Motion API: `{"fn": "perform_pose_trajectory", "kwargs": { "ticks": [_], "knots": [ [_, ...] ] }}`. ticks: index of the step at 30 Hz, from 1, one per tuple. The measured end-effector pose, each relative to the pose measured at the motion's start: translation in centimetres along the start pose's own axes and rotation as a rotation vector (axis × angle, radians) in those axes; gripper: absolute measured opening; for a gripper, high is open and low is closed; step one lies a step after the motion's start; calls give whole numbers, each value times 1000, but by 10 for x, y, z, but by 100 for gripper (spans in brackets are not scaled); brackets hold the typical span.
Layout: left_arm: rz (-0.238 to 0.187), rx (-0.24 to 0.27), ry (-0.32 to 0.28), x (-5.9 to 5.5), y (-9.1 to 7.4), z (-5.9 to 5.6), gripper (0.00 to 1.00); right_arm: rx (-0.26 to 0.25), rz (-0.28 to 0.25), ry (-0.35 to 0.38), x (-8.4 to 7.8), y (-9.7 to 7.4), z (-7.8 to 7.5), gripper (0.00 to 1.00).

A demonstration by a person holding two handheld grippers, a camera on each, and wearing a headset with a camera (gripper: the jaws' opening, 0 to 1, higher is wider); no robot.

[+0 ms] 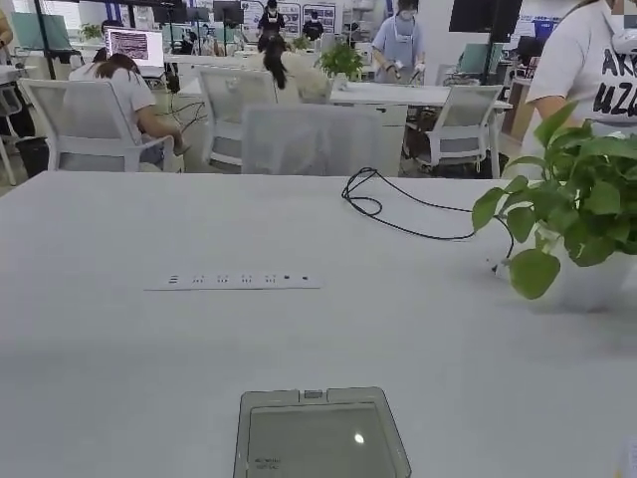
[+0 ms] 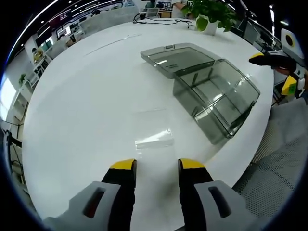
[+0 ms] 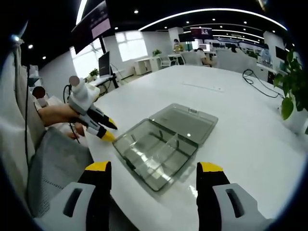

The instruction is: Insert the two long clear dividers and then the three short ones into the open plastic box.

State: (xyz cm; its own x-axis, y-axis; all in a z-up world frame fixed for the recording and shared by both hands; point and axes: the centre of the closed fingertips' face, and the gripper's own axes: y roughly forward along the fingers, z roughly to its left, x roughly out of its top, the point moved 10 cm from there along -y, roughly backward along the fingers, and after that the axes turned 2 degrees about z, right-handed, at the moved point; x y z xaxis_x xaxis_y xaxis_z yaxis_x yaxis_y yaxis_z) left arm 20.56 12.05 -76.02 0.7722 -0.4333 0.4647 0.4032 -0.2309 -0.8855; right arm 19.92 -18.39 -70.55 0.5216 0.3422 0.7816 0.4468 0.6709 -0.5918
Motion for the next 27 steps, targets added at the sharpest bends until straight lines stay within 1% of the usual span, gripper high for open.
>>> {"fn": "perform_pose_trajectory", "kwargs": {
  "ticks": [10, 16, 18, 19, 20, 24, 27],
  "knots": [
    [8, 5, -7, 1, 1, 0, 33, -2, -4, -8, 1, -1, 0, 73],
    [4, 6, -16, 0, 0, 0, 31, -3, -7, -10, 2, -1, 0, 73],
    [-4, 3, -22, 1, -1, 1, 31, -5, -7, -11, 2, -1, 0, 73],
    [5, 2, -21, 0, -1, 0, 31, -5, -9, -10, 2, -1, 0, 73],
    [-3, 3, -26, 0, -1, 0, 31, -5, -9, -8, 2, -1, 0, 73],
    [-7, 9, -35, -1, -2, -1, 30, -7, -18, 4, 4, -2, 0, 74],
    [-23, 12, -44, -1, -6, -1, 30, -10, -18, 9, 4, -3, 0, 74]
  ]
}}
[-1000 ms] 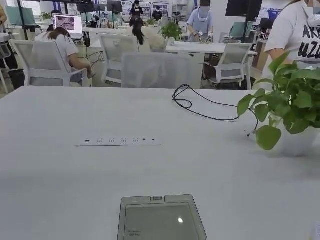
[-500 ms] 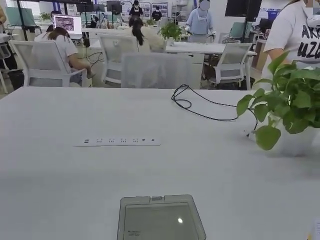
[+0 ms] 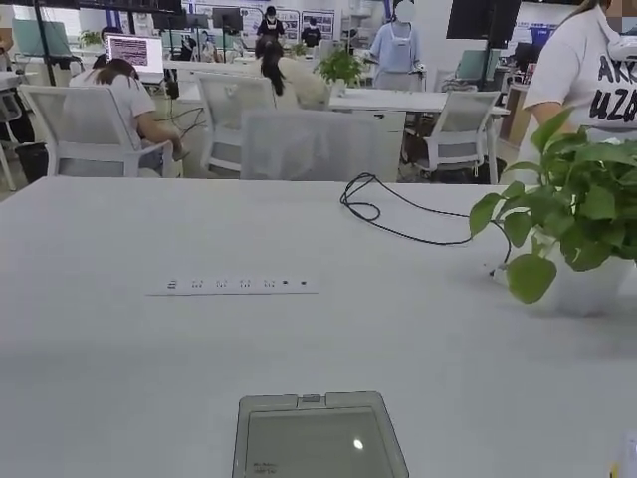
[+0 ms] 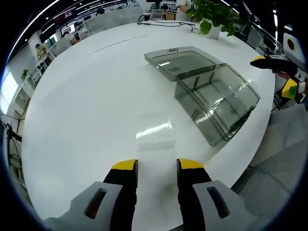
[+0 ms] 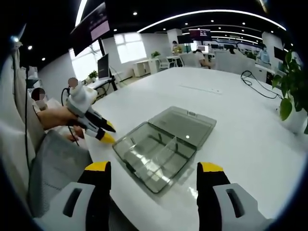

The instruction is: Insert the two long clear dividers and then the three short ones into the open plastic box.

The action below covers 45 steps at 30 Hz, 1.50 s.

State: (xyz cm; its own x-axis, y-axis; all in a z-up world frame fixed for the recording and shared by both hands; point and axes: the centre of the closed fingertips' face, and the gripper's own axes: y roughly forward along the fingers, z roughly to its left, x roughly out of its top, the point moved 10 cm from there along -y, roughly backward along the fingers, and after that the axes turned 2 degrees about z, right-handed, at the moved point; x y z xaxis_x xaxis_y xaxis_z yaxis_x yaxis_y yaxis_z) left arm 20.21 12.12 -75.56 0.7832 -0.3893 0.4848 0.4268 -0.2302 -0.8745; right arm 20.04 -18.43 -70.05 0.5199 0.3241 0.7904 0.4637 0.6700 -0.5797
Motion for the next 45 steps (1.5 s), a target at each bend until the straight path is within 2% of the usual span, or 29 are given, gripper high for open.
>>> {"fn": "perform_pose_trajectory", "kwargs": {
  "ticks": [6, 11, 13, 20, 22, 28, 32, 36, 45],
  "knots": [
    [-61, 16, -27, 5, -9, 2, 30, -5, -14, 24, 3, -1, 1, 73],
    [-130, 10, -63, 8, -16, 1, 30, -10, -33, 57, 5, -1, 1, 71],
    [-186, -2, -78, 10, -20, -1, 30, -12, -43, 76, 6, -1, 1, 71],
    [-304, -47, -93, 12, -31, -10, 30, -23, -78, 153, 10, 0, 2, 64],
    [-339, -52, -90, 13, -33, -14, 30, -15, -92, 172, 12, 3, 4, 61],
    [-436, -109, -82, 19, -36, -26, 30, 17, -119, 221, 20, 14, 14, 55],
    [-471, -130, -56, 23, -39, -32, 30, 41, -127, 245, 22, 21, 21, 49],
    [-513, -170, -60, 26, -41, -38, 30, 61, -137, 250, 26, 29, 30, 47],
    [-549, -196, -46, 29, -43, -47, 30, 106, -202, 319, 36, 42, 42, 38]
  ]
}}
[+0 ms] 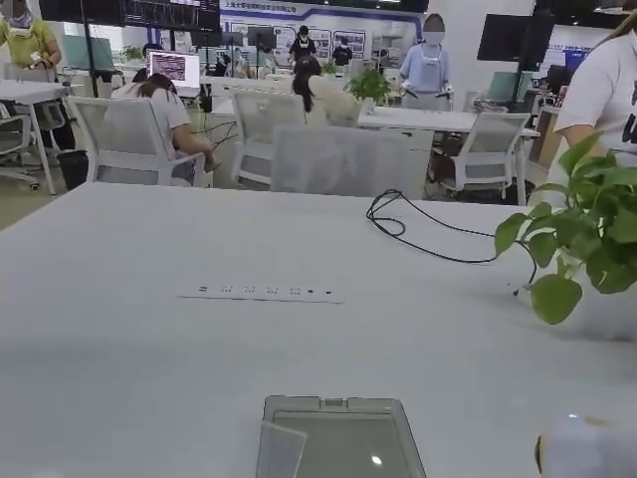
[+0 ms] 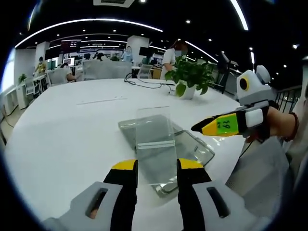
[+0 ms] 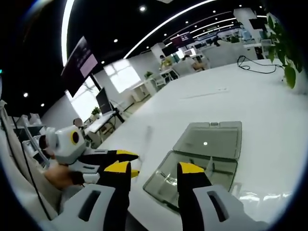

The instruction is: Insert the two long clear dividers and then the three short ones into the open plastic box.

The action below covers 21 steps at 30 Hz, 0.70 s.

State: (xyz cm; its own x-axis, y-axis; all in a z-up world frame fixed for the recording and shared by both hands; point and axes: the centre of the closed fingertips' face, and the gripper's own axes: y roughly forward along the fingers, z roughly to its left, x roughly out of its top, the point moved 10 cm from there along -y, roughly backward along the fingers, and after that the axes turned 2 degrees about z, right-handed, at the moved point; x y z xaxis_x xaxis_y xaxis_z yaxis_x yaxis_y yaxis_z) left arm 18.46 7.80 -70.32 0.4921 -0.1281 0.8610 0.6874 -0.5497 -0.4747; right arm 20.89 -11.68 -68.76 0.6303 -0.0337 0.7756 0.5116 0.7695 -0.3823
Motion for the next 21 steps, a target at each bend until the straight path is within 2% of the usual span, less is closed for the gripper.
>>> {"fn": "perform_pose_trajectory", "kwargs": {
  "ticks": [12, 21],
  "knots": [
    [-44, -45, -22, 4, 1, -11, 30, 41, -57, 104, -2, 16, 13, 29],
    [-81, -75, -108, 7, 0, -16, 30, 47, -79, 171, -2, 22, 16, 19]
  ]
}}
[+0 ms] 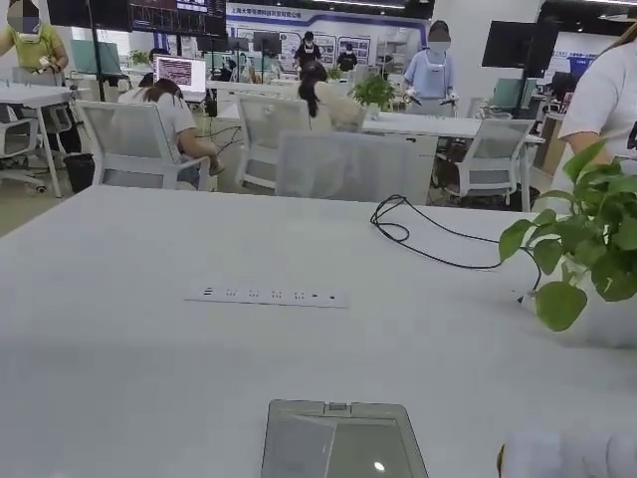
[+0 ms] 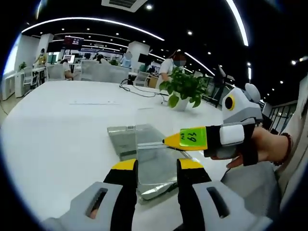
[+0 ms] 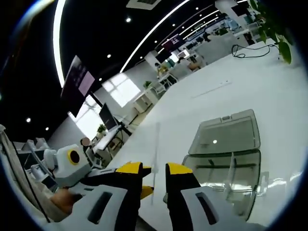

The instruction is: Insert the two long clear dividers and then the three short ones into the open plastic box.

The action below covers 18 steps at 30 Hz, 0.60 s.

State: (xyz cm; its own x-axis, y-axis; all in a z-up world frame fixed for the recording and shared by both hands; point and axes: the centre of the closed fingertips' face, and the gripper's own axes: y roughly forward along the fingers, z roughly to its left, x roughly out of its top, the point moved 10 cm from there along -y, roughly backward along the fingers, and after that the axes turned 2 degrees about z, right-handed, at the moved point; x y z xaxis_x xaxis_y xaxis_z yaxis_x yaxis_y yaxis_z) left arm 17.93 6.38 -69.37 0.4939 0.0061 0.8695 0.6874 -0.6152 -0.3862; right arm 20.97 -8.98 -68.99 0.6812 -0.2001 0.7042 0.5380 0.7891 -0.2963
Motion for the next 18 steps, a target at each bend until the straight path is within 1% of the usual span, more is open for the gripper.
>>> {"fn": "perform_pose_trajectory", "kwargs": {
  "ticks": [4, 8, 12, 18],
  "knots": [
    [1, -7, -11, 0, 0, -2, 30, -9, -2, 26, -2, 2, 0, 15],
    [1, -23, -39, -2, 1, -5, 30, -22, -1, 42, -3, 3, -2, 10],
    [0, -26, -53, -2, 2, -6, 30, -22, 4, 78, -4, 3, -2, 10],
    [2, -27, -64, -2, 3, -8, 30, -25, 2, 91, -4, 5, -2, 7]
  ]
}}
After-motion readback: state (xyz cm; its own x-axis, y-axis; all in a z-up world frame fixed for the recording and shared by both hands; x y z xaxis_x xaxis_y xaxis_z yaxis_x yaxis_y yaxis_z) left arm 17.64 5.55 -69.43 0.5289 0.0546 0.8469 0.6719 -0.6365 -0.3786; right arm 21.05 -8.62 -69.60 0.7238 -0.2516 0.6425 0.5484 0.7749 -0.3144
